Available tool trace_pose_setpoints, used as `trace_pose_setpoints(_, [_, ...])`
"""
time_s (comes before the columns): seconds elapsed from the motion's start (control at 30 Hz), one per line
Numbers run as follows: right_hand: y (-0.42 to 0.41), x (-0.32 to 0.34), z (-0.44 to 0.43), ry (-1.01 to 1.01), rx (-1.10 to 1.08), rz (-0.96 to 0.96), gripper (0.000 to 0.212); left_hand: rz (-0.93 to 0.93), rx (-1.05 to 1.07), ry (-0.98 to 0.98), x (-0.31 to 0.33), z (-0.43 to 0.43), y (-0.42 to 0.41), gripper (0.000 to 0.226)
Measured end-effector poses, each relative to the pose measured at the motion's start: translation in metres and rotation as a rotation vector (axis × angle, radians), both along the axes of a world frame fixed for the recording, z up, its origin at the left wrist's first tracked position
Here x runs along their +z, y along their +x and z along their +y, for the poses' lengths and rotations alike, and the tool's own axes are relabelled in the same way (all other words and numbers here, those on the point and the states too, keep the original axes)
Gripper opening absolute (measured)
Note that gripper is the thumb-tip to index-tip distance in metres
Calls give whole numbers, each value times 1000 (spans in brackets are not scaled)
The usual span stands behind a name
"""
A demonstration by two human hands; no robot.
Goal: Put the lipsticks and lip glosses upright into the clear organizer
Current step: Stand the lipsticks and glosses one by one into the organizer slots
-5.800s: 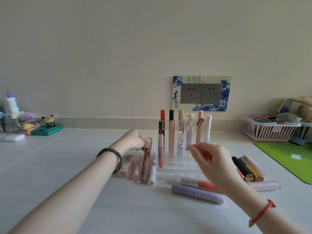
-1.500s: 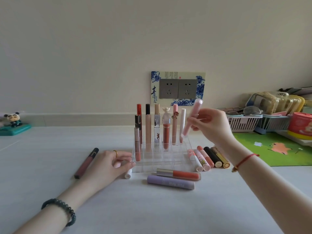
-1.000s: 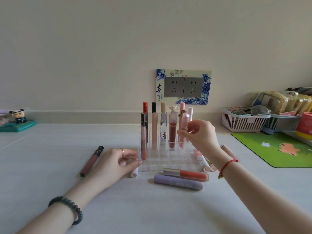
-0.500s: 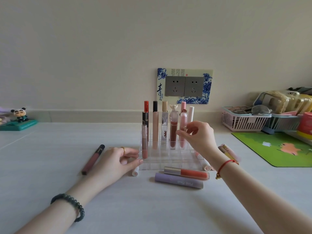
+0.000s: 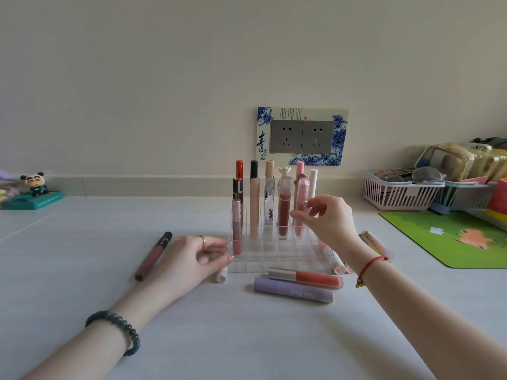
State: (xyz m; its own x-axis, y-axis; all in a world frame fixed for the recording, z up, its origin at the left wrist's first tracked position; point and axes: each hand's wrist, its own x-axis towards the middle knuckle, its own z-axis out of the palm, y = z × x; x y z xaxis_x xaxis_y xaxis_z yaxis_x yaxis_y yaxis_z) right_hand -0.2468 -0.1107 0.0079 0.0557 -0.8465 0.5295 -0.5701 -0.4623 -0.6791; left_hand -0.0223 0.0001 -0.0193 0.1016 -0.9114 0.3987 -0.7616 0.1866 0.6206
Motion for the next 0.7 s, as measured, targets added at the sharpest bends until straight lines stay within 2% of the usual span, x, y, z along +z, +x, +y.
trace_pose_setpoints(0.17, [-3,2,0,-1,-7,4,33,-23,25,2,1,1,0,36])
trace_pose_setpoints(0.33, [-12,8,1,-16,1,-15,34,34,2,-6,0,-1,2,35])
trace_pose_setpoints(0.47, [-25,24,15,-87,14,-50,27,100,28,4,1,-1,6,33])
trace_pose_setpoints(0.53, [-31,28,28,-111,69,14,19,141,53,-22,4,-1,8,24])
trace_pose_setpoints(0.7, [-35,13,59,-3,265,398,13,113,178,-152,13,0,26,17])
